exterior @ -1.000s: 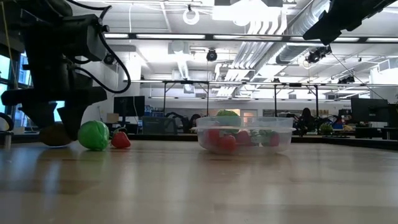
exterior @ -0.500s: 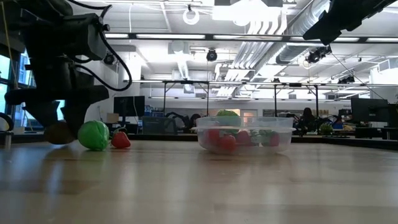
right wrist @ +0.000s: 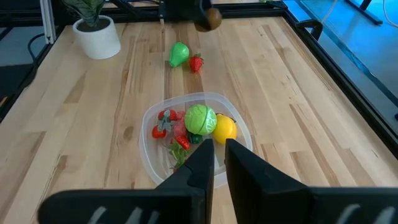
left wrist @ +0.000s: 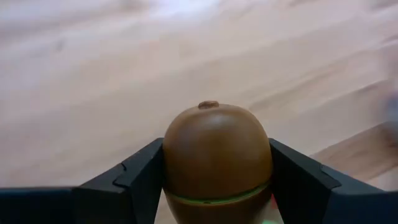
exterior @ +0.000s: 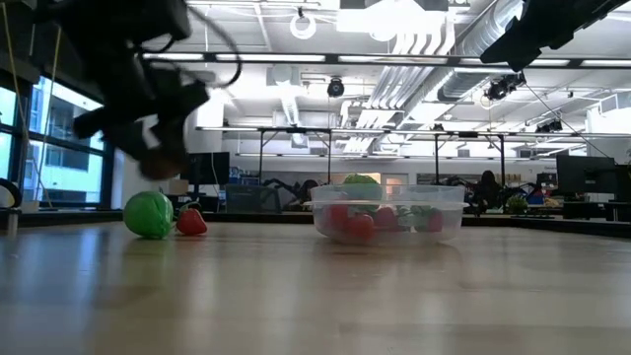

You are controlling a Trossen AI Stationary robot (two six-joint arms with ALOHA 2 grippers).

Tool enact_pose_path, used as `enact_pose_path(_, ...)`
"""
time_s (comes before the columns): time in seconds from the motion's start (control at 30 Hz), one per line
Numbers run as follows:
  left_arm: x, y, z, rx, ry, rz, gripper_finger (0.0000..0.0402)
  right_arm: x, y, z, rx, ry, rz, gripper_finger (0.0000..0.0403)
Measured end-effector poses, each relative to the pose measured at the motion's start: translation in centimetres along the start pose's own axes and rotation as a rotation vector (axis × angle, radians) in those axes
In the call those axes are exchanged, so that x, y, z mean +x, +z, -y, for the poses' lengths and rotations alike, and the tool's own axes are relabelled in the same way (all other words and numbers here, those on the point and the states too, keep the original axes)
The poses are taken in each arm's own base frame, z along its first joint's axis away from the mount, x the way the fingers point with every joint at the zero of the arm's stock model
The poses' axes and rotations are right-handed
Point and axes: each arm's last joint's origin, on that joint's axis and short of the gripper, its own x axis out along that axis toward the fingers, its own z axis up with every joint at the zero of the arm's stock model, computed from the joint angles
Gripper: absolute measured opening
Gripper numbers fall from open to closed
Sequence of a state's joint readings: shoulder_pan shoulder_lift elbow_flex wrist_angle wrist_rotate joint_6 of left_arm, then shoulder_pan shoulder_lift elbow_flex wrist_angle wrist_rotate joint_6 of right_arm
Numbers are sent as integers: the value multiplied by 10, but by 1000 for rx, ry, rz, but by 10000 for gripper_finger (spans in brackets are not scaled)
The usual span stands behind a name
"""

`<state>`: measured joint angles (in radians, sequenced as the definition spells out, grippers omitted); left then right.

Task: Pick and placing Produce into tupperware
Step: Put the brown kiwi into the transparent container

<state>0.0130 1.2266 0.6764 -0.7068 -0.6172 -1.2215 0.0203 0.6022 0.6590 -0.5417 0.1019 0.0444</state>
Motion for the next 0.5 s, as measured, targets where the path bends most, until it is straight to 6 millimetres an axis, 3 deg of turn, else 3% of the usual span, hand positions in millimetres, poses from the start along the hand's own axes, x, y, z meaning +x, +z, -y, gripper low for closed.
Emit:
enact_pose_path(0.27,-20,38,36,134,-195,202,242,0,0,0,0,0,0,30)
enact_pose_path(0.5,-9,59,85,280,-359,246,239,0,0,0,0,0,0,30)
